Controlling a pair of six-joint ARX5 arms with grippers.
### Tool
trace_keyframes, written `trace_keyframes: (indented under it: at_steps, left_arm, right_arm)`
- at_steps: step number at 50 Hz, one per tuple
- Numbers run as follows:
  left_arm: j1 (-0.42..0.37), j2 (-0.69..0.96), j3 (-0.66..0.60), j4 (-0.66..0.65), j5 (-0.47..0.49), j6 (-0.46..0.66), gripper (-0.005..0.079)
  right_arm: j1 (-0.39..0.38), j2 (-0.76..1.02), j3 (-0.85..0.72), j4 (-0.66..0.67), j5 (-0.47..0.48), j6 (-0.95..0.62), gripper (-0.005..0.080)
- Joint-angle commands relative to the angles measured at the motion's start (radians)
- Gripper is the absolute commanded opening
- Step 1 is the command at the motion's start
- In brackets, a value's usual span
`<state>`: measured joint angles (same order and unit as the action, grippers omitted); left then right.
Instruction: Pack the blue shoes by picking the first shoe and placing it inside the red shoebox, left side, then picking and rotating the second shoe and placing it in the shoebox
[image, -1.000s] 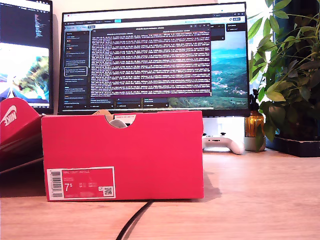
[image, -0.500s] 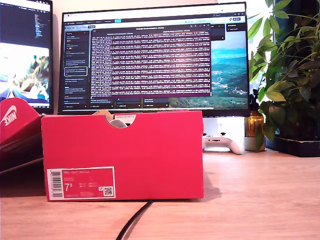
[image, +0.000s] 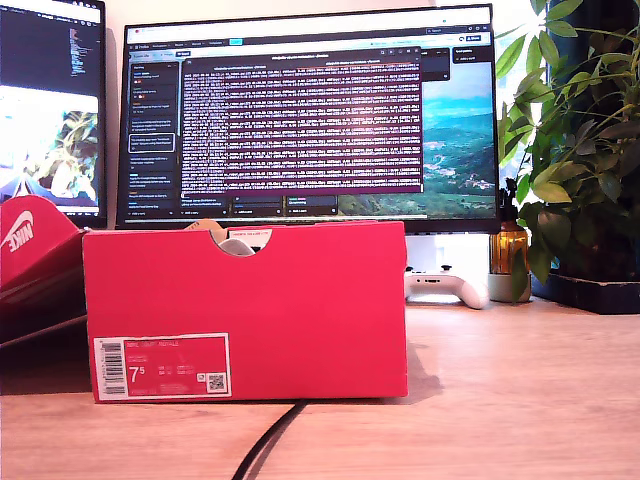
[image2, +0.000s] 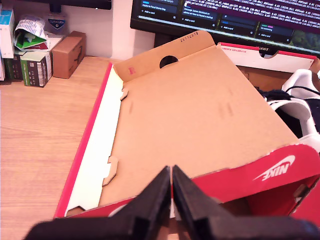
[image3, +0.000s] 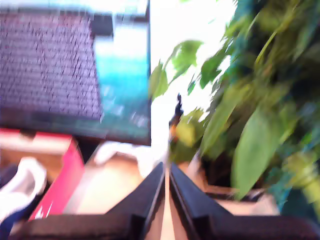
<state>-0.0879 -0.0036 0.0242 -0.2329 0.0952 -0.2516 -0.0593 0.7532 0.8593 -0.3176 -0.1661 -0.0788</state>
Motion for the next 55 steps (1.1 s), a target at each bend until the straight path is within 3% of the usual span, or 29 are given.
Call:
trace_keyframes:
  at_steps: [1, 20, 55]
  left_arm:
    - [0.006, -0.008, -0.035, -0.006, 0.002, 0.008, -0.0021]
    - [0.006, -0.008, -0.035, -0.006, 0.002, 0.008, -0.0021]
    - [0.006, -0.008, -0.035, -0.006, 0.002, 0.008, -0.0021]
  right_arm:
    - [-0.008, -0.025, -0.053, 0.048, -0.021, 0.0, -0.001]
    - [-0.01, -0.161, -0.286, 0.305, -0.045, 0.002, -0.001]
    - [-0.029, -0.468, -0.695, 0.526, -0.039, 0.053, -0.001]
